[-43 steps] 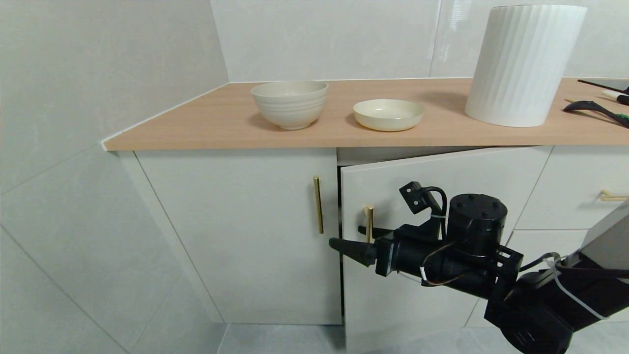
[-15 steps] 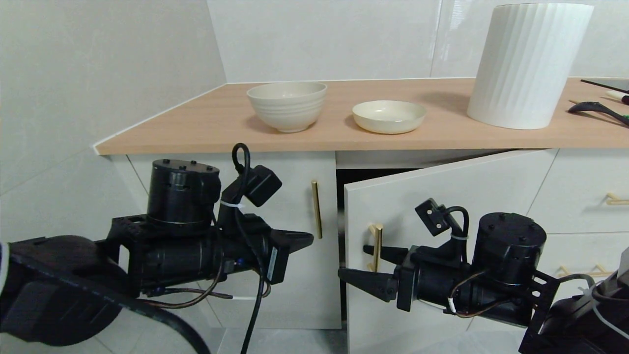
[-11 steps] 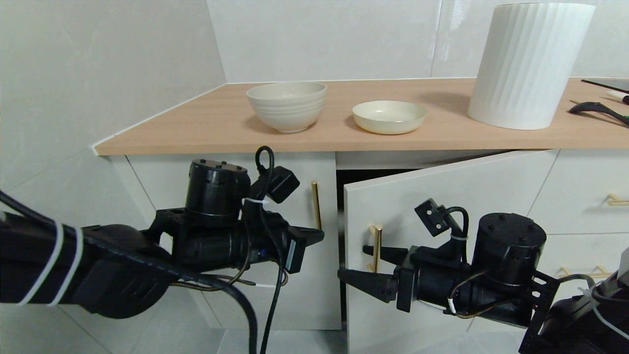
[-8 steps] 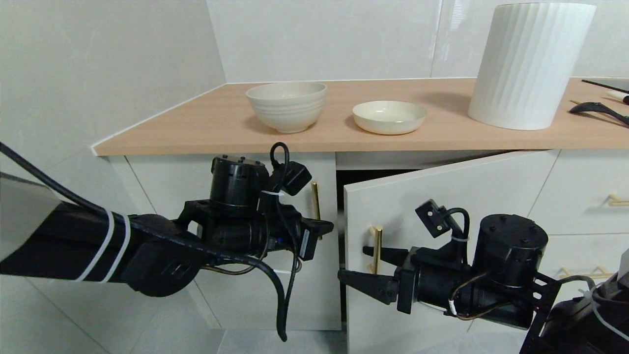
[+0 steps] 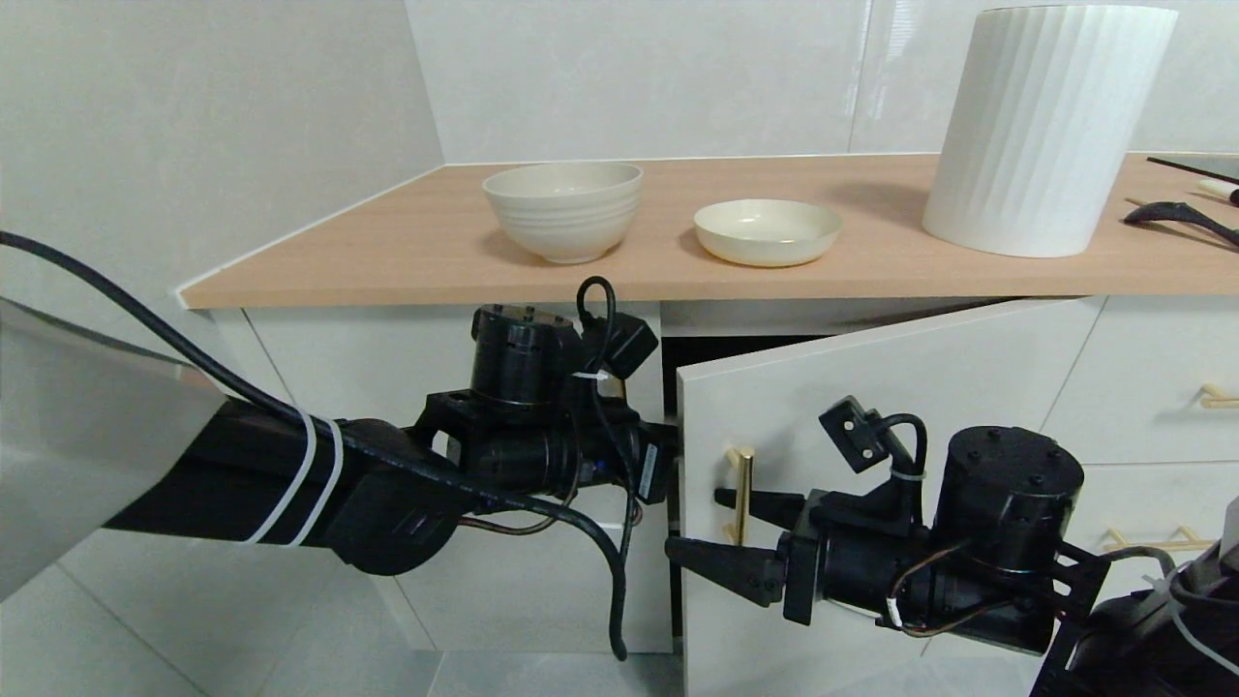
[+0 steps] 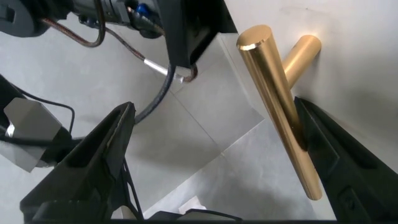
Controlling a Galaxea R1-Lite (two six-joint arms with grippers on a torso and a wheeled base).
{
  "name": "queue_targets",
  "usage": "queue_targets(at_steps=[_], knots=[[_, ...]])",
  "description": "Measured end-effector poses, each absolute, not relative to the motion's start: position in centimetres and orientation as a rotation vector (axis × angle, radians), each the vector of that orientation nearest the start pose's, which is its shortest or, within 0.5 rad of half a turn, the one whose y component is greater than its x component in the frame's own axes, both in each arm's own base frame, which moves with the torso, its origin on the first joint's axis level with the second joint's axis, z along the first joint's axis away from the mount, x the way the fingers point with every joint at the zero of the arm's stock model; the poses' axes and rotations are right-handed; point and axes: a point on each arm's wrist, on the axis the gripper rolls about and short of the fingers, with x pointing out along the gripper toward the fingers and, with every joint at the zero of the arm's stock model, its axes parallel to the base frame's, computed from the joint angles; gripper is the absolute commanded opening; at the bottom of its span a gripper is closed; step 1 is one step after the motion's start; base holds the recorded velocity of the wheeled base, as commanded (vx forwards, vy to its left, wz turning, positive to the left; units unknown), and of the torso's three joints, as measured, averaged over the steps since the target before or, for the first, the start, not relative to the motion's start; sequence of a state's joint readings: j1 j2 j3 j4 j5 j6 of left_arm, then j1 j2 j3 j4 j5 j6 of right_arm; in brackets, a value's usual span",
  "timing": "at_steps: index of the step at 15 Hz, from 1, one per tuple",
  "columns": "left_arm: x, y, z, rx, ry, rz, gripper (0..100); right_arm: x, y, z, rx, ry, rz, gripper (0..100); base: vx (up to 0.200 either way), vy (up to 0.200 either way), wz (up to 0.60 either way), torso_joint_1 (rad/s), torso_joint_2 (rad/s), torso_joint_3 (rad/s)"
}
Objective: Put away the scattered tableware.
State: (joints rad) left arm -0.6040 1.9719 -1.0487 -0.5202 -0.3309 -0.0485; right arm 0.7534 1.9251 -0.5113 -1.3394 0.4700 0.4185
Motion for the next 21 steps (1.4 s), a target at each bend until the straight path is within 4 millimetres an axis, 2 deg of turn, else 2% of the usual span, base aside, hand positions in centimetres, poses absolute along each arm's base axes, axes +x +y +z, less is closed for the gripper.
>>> queue_targets(at_steps=[11,15,21], knots=[[29.6,-23.5,14.3,0.024,0.417,-0.941,0,20.7,21.5,11.8,0.332,0.317,1.196,100,0.0,0.0,0.0,0.0,0.0,0.0],[29.3,-23.7,14.3,0.026,0.418,-0.953,0,21.9,18.7,12.3,0.304,0.254,1.131,100,0.0,0.0,0.0,0.0,0.0,0.0],[29.0,-24.2,14.5,0.028,0.403,-0.959,0,22.6,17.3,12.7,0.302,0.234,1.066,100,0.0,0.0,0.0,0.0,0.0,0.0]])
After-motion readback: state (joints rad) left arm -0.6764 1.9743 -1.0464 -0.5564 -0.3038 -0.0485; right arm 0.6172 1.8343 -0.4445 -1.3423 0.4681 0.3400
